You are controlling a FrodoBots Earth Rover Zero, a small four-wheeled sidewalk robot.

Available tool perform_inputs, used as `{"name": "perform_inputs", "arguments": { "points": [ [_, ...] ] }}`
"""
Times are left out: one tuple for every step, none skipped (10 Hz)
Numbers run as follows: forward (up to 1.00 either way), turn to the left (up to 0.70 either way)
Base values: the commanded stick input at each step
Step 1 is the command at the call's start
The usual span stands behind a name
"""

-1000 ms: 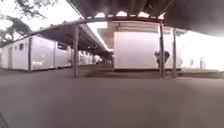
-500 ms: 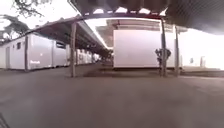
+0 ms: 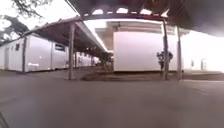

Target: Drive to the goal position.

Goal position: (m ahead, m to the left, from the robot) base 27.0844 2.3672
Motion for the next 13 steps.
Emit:
{"name": "perform_inputs", "arguments": {
  "points": [
    [0.85,0.31],
    [0.85,0.34],
    [0.85,0.34],
    [0.85,0.34],
    [0.84,0.34],
    [0.83,0.33],
    [0.81,0.32],
    [0.82,0.33],
    [0.81,0.32],
    [0.81,0.32],
    [0.65,0.31],
    [0.53,0.45],
    [0.18,0.73]
  ]
}}
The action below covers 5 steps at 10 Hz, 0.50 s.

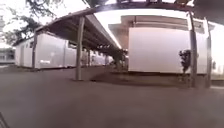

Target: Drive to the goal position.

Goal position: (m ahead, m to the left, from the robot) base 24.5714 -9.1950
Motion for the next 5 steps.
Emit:
{"name": "perform_inputs", "arguments": {
  "points": [
    [0.0,0.85],
    [0.0,0.85],
    [0.0,0.85],
    [0.0,0.85],
    [0.0,0.85]
  ]
}}
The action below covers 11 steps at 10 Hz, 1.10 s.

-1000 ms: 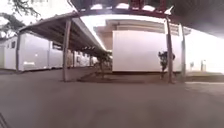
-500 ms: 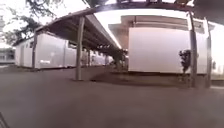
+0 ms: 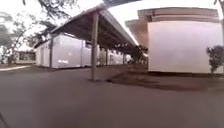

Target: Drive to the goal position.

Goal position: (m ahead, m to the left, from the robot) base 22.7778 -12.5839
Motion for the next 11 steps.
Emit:
{"name": "perform_inputs", "arguments": {
  "points": [
    [0.0,0.85],
    [0.0,0.85],
    [0.0,0.85],
    [0.0,0.85],
    [0.0,0.85],
    [0.0,0.85],
    [0.0,0.85],
    [0.0,0.85],
    [0.0,0.85],
    [0.0,0.85],
    [0.0,0.85]
  ]
}}
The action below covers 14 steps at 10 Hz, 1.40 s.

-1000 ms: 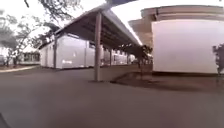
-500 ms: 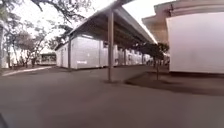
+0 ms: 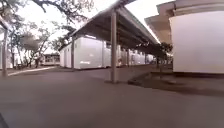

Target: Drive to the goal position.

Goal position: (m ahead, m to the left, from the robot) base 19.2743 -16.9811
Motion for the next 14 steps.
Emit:
{"name": "perform_inputs", "arguments": {
  "points": [
    [0.0,0.85],
    [0.0,0.85],
    [0.0,0.69],
    [0.0,0.19],
    [0.47,0.0],
    [0.85,0.0],
    [0.85,0.0],
    [0.85,0.0],
    [0.85,0.0],
    [0.85,0.0],
    [0.85,0.0],
    [0.85,0.0],
    [0.85,0.0],
    [0.85,0.0]
  ]
}}
